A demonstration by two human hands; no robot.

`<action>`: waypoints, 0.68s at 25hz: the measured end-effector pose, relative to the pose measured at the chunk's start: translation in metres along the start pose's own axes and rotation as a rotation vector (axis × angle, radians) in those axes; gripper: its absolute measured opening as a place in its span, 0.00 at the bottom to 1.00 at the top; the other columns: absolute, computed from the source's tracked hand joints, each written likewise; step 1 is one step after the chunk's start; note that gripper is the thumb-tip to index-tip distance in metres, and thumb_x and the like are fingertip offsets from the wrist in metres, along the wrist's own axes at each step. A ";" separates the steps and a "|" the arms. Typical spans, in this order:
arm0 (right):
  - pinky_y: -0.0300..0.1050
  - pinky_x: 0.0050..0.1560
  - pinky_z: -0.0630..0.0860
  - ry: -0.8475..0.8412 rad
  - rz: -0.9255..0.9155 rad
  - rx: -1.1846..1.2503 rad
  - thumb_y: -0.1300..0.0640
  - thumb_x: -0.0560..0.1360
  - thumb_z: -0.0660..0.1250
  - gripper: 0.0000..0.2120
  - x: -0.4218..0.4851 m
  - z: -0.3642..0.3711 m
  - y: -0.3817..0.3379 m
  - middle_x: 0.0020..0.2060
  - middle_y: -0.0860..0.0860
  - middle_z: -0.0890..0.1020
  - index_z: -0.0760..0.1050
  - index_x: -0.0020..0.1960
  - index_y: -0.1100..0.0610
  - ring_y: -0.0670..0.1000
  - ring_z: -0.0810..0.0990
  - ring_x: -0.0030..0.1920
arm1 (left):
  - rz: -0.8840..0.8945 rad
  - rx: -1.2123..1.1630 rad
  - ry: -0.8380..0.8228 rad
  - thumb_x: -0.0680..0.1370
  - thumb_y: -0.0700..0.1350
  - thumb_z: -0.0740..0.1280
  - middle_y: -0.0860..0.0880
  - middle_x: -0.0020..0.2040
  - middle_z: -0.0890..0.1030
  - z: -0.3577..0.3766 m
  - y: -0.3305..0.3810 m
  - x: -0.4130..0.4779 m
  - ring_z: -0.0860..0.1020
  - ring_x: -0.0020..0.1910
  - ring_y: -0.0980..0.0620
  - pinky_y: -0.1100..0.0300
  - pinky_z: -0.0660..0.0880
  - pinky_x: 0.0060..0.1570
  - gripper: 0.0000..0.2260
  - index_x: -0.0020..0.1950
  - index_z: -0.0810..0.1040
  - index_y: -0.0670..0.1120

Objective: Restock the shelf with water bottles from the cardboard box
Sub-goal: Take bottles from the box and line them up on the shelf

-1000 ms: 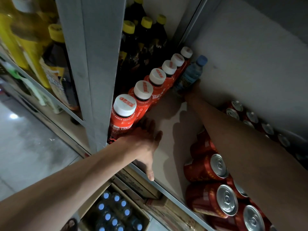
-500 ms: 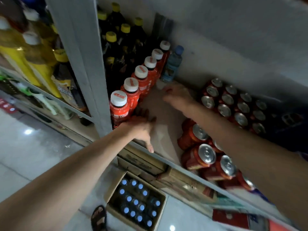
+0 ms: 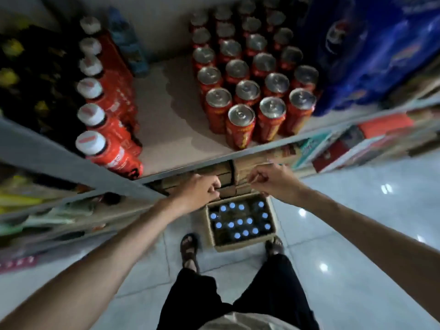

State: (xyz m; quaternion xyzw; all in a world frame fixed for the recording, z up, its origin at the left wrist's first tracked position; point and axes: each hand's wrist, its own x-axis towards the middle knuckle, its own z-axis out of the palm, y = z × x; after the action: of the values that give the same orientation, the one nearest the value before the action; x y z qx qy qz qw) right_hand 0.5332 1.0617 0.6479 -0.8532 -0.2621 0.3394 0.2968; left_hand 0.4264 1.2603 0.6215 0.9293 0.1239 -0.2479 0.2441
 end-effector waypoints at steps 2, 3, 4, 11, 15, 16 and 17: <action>0.39 0.39 0.71 0.061 0.139 0.046 0.64 0.73 0.68 0.06 -0.004 0.035 0.030 0.31 0.44 0.77 0.80 0.47 0.56 0.42 0.76 0.32 | 0.046 0.043 -0.272 0.76 0.50 0.69 0.52 0.50 0.82 0.023 -0.018 0.020 0.79 0.51 0.52 0.57 0.76 0.51 0.09 0.55 0.79 0.50; 0.41 0.40 0.71 0.071 0.198 0.042 0.65 0.73 0.67 0.07 -0.005 0.051 0.041 0.33 0.47 0.79 0.81 0.48 0.57 0.48 0.77 0.35 | 0.067 0.051 -0.330 0.75 0.49 0.70 0.50 0.49 0.82 0.031 -0.024 0.029 0.80 0.49 0.51 0.58 0.76 0.49 0.10 0.55 0.79 0.49; 0.42 0.40 0.72 0.092 0.277 0.064 0.65 0.73 0.66 0.08 -0.006 0.071 0.056 0.33 0.49 0.79 0.81 0.49 0.57 0.51 0.78 0.36 | 0.075 0.038 -0.357 0.75 0.48 0.70 0.48 0.47 0.82 0.040 -0.030 0.040 0.80 0.44 0.51 0.61 0.77 0.42 0.10 0.55 0.79 0.48; 0.47 0.38 0.79 0.116 0.635 0.400 0.65 0.70 0.65 0.09 -0.014 0.230 0.159 0.39 0.57 0.84 0.77 0.39 0.51 0.57 0.82 0.36 | -0.262 -0.235 -0.456 0.78 0.40 0.66 0.44 0.49 0.76 0.156 -0.077 0.082 0.76 0.32 0.54 0.62 0.73 0.22 0.13 0.62 0.72 0.41; 0.51 0.46 0.80 0.202 0.645 0.369 0.64 0.72 0.65 0.07 0.023 0.327 0.246 0.42 0.57 0.83 0.79 0.48 0.59 0.60 0.83 0.43 | -0.458 -0.285 -0.421 0.77 0.39 0.66 0.42 0.48 0.75 0.287 -0.130 0.141 0.74 0.32 0.51 0.56 0.75 0.31 0.11 0.56 0.66 0.45; 0.49 0.46 0.78 0.191 0.631 0.347 0.63 0.71 0.66 0.09 0.038 0.359 0.269 0.43 0.57 0.83 0.79 0.51 0.59 0.60 0.82 0.45 | -0.502 -0.283 -0.408 0.77 0.39 0.66 0.41 0.47 0.74 0.320 -0.148 0.157 0.74 0.32 0.51 0.55 0.76 0.34 0.13 0.57 0.65 0.46; 0.46 0.46 0.77 0.166 0.618 0.322 0.61 0.71 0.67 0.11 0.055 0.391 0.289 0.46 0.56 0.83 0.79 0.54 0.56 0.60 0.82 0.47 | -0.539 -0.288 -0.401 0.77 0.39 0.66 0.42 0.45 0.74 0.354 -0.169 0.175 0.74 0.33 0.50 0.53 0.77 0.36 0.16 0.61 0.64 0.46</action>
State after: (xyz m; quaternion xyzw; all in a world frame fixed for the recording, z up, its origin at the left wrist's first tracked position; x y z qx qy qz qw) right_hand 0.3521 1.0277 0.1949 -0.8591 0.0900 0.3796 0.3313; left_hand 0.3733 1.2409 0.1959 0.7524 0.3479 -0.4604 0.3176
